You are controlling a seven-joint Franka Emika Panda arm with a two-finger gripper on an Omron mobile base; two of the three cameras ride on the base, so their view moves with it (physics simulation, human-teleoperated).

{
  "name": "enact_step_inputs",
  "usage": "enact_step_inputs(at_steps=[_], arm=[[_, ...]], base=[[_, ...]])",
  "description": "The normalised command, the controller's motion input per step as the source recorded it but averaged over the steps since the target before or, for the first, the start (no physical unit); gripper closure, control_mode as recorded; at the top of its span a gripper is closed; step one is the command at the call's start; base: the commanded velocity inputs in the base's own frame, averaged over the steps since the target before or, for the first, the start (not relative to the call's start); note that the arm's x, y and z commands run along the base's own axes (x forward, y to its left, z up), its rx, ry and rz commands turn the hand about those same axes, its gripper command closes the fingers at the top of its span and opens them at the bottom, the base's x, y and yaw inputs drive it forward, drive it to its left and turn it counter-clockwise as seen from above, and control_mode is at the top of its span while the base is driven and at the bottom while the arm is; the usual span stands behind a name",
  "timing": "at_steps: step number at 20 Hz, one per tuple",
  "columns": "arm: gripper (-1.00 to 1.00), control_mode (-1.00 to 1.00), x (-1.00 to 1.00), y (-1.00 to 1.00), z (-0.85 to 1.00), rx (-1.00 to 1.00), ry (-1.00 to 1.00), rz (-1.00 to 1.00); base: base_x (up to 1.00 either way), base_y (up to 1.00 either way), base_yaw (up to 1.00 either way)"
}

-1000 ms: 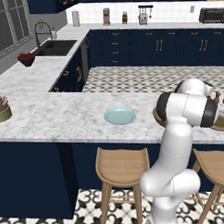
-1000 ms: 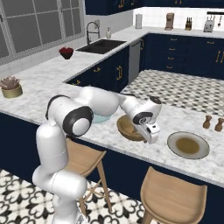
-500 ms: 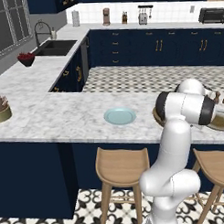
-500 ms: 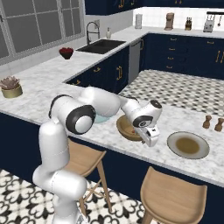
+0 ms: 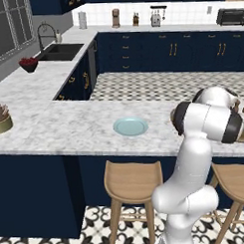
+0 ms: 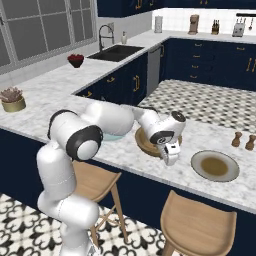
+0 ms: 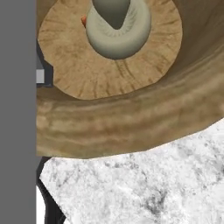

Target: Pick the chicken drumstick and mushroom from their plates and place them in the bowl. Then put the bowl in the fridge.

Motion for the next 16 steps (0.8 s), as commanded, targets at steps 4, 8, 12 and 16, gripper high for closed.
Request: enact_step_inputs(at_steps=[4, 8, 12, 16], arm=[[1.00, -1.00, -0.74, 0.53, 0.87, 0.00, -0.02, -0.08], [1.00, -1.00, -0.54, 0.65, 0.85, -0.03, 0.02, -0.10], [1.00, -1.00, -0.63, 0.69, 0.54, -0.05, 0.00, -0.12], [1.00, -1.00, -0.68, 0.69, 0.64, -0.01, 0.00, -0.05]], base=[[0.00, 0.00, 0.00], [0.00, 0.00, 0.00], [0.00, 0.00, 0.00], [0.00, 0.00, 0.00]])
